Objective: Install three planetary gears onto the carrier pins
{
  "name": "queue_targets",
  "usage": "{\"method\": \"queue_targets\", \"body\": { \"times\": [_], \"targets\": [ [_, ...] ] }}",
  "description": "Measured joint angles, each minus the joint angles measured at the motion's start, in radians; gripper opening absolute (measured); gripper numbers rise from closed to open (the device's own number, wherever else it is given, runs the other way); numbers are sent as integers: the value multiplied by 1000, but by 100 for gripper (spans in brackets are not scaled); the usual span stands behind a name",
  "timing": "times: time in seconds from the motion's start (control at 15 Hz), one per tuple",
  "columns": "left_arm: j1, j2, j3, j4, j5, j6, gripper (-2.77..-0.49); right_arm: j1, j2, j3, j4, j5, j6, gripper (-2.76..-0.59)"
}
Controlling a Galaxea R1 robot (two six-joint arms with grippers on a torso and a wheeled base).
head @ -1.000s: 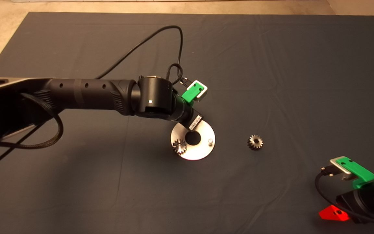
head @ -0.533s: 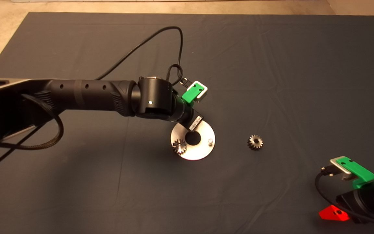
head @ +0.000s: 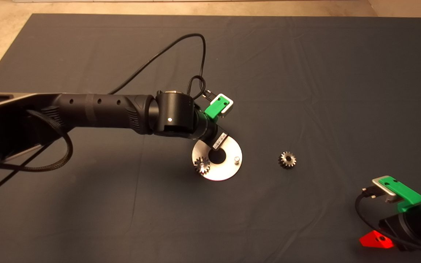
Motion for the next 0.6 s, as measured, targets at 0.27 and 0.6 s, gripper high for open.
{"method": "queue_targets", "body": {
  "times": [0.27,0.6],
  "targets": [
    [0,0,0,0,-1,0,-259,0,0,0,0,0,0,-61],
    [0,-2,0,0,-3,1,-250,0,-2,0,0,0,0,-61]
  ]
}}
